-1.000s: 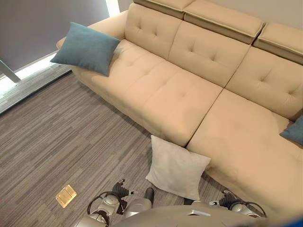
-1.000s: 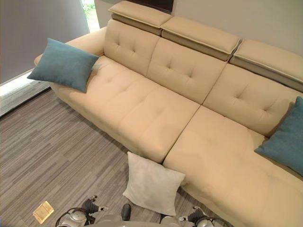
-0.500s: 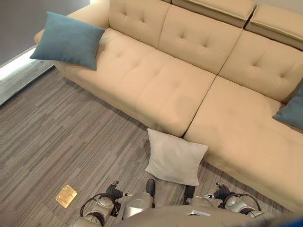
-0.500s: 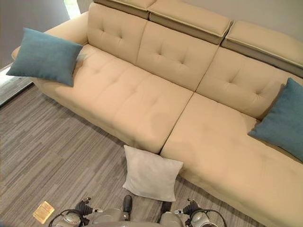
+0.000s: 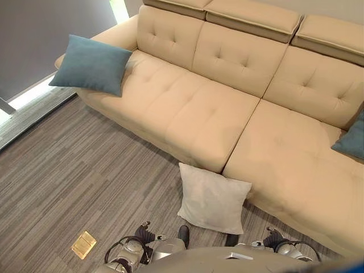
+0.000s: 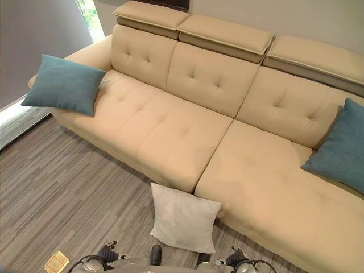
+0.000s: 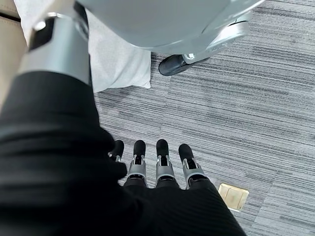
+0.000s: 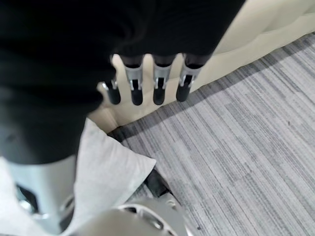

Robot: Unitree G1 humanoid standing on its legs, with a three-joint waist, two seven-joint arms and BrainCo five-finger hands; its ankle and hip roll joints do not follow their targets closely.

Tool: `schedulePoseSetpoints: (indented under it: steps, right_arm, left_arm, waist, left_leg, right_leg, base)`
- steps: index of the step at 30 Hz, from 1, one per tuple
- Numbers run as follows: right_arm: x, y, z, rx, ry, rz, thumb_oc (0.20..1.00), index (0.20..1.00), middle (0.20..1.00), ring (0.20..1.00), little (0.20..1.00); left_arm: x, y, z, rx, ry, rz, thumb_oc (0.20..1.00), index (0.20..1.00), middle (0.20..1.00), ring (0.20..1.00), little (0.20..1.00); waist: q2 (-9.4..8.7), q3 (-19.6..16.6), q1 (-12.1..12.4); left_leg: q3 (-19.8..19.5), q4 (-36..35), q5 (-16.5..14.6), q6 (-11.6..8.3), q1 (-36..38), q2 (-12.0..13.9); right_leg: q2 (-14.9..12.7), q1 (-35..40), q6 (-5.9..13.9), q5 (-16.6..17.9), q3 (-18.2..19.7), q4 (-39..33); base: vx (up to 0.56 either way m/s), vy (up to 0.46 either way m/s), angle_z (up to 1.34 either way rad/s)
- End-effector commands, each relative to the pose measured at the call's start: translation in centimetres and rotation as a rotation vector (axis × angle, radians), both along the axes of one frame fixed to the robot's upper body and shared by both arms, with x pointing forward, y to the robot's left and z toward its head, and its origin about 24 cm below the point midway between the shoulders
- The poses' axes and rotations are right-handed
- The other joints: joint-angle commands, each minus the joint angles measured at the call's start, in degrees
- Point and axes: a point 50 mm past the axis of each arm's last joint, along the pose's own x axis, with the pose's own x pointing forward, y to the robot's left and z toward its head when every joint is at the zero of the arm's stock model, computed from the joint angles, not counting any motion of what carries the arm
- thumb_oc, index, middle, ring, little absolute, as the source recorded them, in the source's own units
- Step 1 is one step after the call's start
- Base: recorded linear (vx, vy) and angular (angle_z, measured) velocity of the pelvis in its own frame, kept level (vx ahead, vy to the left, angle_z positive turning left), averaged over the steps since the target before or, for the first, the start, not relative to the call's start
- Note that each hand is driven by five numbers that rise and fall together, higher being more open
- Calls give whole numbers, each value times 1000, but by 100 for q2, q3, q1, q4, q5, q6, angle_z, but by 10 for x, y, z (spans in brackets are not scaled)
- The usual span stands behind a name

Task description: Pick up all the scattered cushions and arrange them neatly on the sofa.

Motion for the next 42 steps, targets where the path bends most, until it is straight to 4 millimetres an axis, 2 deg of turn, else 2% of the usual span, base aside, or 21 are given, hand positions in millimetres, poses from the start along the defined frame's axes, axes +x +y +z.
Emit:
schedulePoseSetpoints:
  steps: [1, 7, 10, 12, 17, 24, 29, 36, 38, 42]
  right_arm:
    - [17, -1, 4, -24, -28, 42, 1000, 1000, 1000, 1000, 1000]
    - [20, -1, 5, -37, -29, 66, 1000, 1000, 1000, 1000, 1000]
    - [30, 4, 7, -23, -47, 85, 1000, 1000, 1000, 1000, 1000]
    - [27, 3, 6, -23, -42, 77, 1000, 1000, 1000, 1000, 1000]
    - [22, 1, 5, -23, -32, 53, 1000, 1000, 1000, 1000, 1000]
    - [22, -3, 6, -35, -40, 45, 1000, 1000, 1000, 1000, 1000]
    - [15, -4, 4, -35, -22, 43, 1000, 1000, 1000, 1000, 1000]
    - [11, -3, 3, -33, -4, 48, 1000, 1000, 1000, 1000, 1000]
    - [14, -2, 3, -39, -8, 56, 1000, 1000, 1000, 1000, 1000]
    - [19, 1, 4, -34, -18, 67, 1000, 1000, 1000, 1000, 1000]
  left_arm:
    - [16, -3, 2, 11, -20, -22, 1000, 1000, 1000, 1000, 1000]
    - [19, -1, 4, 19, -25, -28, 1000, 1000, 1000, 1000, 1000]
    - [30, 8, 9, 37, -64, -9, 1000, 1000, 1000, 1000, 1000]
    - [30, 8, 9, 39, -66, -11, 1000, 1000, 1000, 1000, 1000]
    - [23, 3, 5, 17, -45, -7, 1000, 1000, 1000, 1000, 1000]
    - [22, -5, 3, 1, -34, -22, 1000, 1000, 1000, 1000, 1000]
    - [18, -8, 2, -9, -23, -26, 1000, 1000, 1000, 1000, 1000]
    - [17, -8, 2, -10, -20, -29, 1000, 1000, 1000, 1000, 1000]
    - [20, -5, 3, -1, -26, -20, 1000, 1000, 1000, 1000, 1000]
    - [27, -1, 6, 11, -48, -15, 1000, 1000, 1000, 1000, 1000]
  waist:
    - [-158, 226, 102]
    - [-239, 344, 179]
    - [-225, 462, 149]
    - [-266, 349, 191]
    - [-227, 210, 219]
    - [-129, 267, 149]
    - [-113, 236, 104]
    - [-144, 189, 109]
    - [-187, 221, 142]
    - [-218, 336, 169]
  left_leg:
    - [-533, 30, -584, -116, 72, -156]
    - [-571, 33, -571, -17, -25, -212]
    - [-551, 178, -503, 63, -296, -171]
    - [-523, 143, -458, 12, -359, -221]
    - [-511, 30, -460, -83, -248, -178]
    - [-629, 30, -487, -152, -152, -156]
    - [-652, 30, -539, -147, -8, -155]
    - [-644, 30, -594, -110, 73, -194]
    - [-626, 30, -594, -71, 23, -215]
    - [-632, 30, -522, 19, -114, -243]
  right_leg:
    - [-96, 94, 405, -253, 149, 61]
    - [-129, -114, 462, -87, 239, 125]
    - [-64, -610, 456, -278, 495, 918]
    - [-50, -353, 373, -313, 360, 521]
    - [-2, -128, 365, -265, 280, 75]
    - [2, 17, 343, -386, 172, 61]
    - [-4, 171, 341, -438, 187, 61]
    - [-31, 228, 360, -427, 218, 61]
    - [-68, 133, 399, -317, 235, 61]
    - [-77, -161, 406, -314, 353, 397]
  base:
    - [0, 0, 0]
    - [-40, 39, -6]
    - [-120, 27, -17]
    - [-15, -23, -10]
    - [63, -37, 9]
    - [11, -17, 11]
    - [43, 21, 2]
    - [21, 44, -1]
    - [-42, 66, -2]
    - [-82, 32, -7]
